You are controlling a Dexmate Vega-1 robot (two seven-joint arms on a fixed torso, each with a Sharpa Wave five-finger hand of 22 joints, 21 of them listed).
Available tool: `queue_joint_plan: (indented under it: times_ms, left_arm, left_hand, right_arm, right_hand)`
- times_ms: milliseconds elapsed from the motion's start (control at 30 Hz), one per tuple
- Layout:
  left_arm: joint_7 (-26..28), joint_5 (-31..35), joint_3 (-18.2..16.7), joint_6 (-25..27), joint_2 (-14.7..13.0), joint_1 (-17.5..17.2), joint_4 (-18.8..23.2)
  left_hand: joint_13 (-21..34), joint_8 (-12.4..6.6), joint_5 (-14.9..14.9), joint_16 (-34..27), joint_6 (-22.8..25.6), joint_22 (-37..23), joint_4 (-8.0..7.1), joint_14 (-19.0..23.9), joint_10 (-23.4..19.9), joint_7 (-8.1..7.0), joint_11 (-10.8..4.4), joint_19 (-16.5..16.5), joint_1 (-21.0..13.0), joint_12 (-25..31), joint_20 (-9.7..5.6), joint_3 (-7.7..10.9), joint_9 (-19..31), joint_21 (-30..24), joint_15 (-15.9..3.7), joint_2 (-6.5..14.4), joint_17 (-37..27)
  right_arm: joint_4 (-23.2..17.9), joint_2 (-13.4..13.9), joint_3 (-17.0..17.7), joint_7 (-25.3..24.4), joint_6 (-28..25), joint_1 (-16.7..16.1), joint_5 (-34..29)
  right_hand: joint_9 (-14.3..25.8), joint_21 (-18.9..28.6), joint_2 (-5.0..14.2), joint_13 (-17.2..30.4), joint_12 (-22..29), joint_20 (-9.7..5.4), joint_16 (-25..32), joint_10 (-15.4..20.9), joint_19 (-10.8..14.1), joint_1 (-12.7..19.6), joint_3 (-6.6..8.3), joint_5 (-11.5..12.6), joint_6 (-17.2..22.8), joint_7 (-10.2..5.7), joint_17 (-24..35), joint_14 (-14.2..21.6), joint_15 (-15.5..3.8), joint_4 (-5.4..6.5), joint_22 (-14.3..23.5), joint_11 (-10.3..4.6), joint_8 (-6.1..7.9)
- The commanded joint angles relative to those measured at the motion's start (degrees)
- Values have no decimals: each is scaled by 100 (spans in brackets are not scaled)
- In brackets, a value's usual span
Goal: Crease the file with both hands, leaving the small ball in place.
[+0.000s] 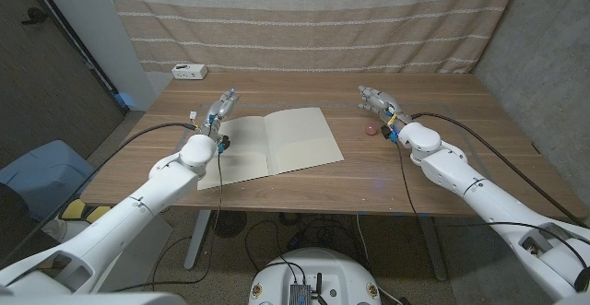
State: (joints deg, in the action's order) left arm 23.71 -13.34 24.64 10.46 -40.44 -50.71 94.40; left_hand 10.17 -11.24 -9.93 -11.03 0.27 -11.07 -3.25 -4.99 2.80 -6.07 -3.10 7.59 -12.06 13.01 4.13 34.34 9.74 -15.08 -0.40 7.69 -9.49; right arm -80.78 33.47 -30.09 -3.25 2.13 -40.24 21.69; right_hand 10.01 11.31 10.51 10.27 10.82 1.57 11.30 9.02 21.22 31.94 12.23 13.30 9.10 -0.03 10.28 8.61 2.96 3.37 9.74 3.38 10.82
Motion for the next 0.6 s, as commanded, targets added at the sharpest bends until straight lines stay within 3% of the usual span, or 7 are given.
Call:
queue_joint_plan:
  times_ms: [33,133,267,600]
  left_arm:
    - [443,739,212,1068,-245,-78,510]
    - [475,860,257,1284,-282,-95,599]
    - [481,996,308,1456,-328,-114,665]
    - [471,1409,547,2098,-403,-56,798]
  left_hand:
    - [19,-23,16,-25,114,-12,68,82,-122,-60,12,-13,15,32,32,-5,26,-27,22,-97,-25]
    - [22,-58,15,-21,292,-10,93,149,-205,-31,14,-29,33,38,52,-22,29,-22,42,-123,-30]
    - [35,-114,3,-58,747,-7,145,490,-538,14,41,-303,80,91,158,-34,38,-96,48,-132,-42]
    - [51,-124,-13,-88,1107,-4,244,846,-958,71,130,-419,90,172,166,-34,44,-103,66,-171,-47]
  right_arm:
    - [-213,115,-441,100,-682,445,-639]
    - [-252,106,-547,91,-848,542,-805]
    - [-274,65,-694,49,-1072,675,-1044]
    - [-317,-87,-1128,-66,-1620,1014,-1737]
  right_hand:
    - [28,41,29,11,30,36,43,81,25,101,85,-33,41,-55,20,66,6,-16,16,-19,18]
    - [29,39,30,11,35,38,43,104,26,124,116,-47,44,-65,20,82,7,-32,17,-29,16]
    - [30,43,9,11,45,68,49,152,51,158,160,-74,54,-79,18,131,0,-62,17,-38,14]
    - [32,69,-149,11,60,168,65,270,168,219,193,-159,129,-106,-2,318,30,-173,19,-99,27]
